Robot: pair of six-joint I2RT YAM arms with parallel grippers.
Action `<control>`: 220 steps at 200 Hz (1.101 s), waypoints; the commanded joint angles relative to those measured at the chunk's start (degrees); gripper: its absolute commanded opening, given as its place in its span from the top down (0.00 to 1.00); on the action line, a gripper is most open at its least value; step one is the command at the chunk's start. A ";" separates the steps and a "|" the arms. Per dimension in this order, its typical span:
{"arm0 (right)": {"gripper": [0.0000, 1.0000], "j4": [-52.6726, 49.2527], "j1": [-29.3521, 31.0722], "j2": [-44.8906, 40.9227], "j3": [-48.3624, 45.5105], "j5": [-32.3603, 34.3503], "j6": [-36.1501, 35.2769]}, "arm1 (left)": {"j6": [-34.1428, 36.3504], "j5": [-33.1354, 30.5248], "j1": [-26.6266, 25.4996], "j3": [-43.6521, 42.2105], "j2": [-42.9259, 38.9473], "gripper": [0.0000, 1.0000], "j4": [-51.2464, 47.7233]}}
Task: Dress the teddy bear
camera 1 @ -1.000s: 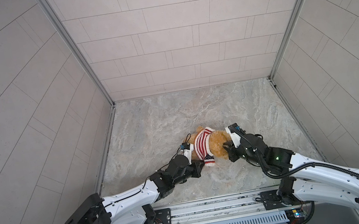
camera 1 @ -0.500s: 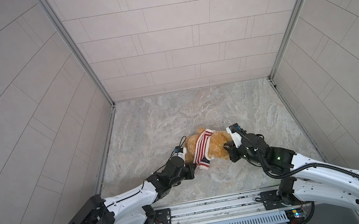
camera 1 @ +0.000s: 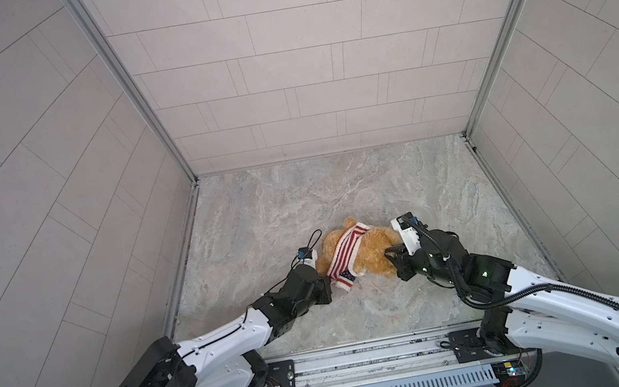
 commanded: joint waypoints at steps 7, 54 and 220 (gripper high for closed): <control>1.00 4.28 -0.92 -2.38 1.54 1.51 2.51 | 2.31 -8.23 0.55 1.05 0.79 1.00 -9.47; 1.00 8.92 -0.84 0.88 -0.06 -0.57 4.52 | 2.26 6.28 -4.06 2.14 0.99 1.00 7.51; 1.00 9.82 -0.93 0.59 -0.57 -2.63 5.85 | 3.38 5.17 -3.47 5.15 2.46 1.00 6.66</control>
